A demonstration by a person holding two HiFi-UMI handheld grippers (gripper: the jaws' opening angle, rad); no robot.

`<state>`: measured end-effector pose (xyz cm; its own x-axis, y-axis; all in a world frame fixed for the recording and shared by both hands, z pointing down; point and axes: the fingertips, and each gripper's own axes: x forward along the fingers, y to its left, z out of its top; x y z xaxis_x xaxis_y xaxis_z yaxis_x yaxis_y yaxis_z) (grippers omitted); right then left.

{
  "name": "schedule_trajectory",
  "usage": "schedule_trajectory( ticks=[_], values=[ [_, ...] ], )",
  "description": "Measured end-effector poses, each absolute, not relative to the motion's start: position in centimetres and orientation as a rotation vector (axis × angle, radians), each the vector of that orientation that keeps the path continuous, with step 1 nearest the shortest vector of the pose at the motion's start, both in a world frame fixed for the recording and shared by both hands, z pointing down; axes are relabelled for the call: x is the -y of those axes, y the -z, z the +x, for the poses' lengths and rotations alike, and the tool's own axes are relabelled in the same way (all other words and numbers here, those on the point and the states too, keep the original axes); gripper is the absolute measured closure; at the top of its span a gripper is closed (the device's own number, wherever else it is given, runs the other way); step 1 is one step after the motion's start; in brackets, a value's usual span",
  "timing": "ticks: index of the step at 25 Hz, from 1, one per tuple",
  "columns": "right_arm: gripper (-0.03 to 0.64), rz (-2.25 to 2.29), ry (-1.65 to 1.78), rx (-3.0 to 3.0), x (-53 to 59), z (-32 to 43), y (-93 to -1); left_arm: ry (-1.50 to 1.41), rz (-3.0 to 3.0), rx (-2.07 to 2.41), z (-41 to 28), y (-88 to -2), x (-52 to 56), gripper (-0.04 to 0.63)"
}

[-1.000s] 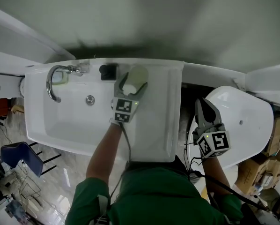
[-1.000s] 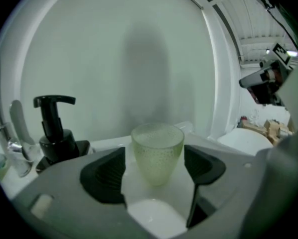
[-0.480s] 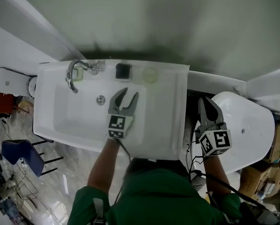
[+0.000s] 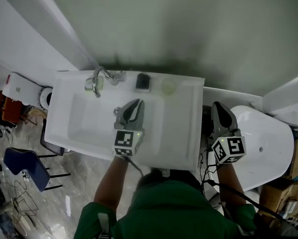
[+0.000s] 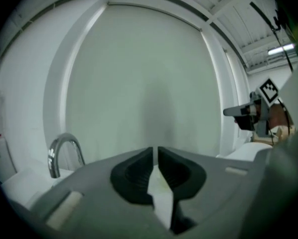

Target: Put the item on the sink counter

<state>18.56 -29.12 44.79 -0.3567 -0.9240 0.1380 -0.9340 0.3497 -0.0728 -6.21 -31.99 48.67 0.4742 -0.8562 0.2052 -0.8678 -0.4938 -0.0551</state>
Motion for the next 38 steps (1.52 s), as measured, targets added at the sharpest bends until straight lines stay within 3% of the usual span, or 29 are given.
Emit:
schedule_trajectory(
  ticks=[2,23,38],
  values=[
    [0.62,1.745,-0.188,2.536,28.5,17.9,-43.6,-0.271,2.652,1.585,-7.1,-46.6,31.1,0.597],
    [0.62,1.77,0.238,2.698,21.7,13.3,-29.5,0.041,2.807,1.744,-10.3,-29.6,24.3,0.597],
    [0.62,1.851,0.283,2.685,19.1,14.2,-27.1,0.11,2.878,1.725,-9.7,-26.5,22.3,0.597]
  ],
)
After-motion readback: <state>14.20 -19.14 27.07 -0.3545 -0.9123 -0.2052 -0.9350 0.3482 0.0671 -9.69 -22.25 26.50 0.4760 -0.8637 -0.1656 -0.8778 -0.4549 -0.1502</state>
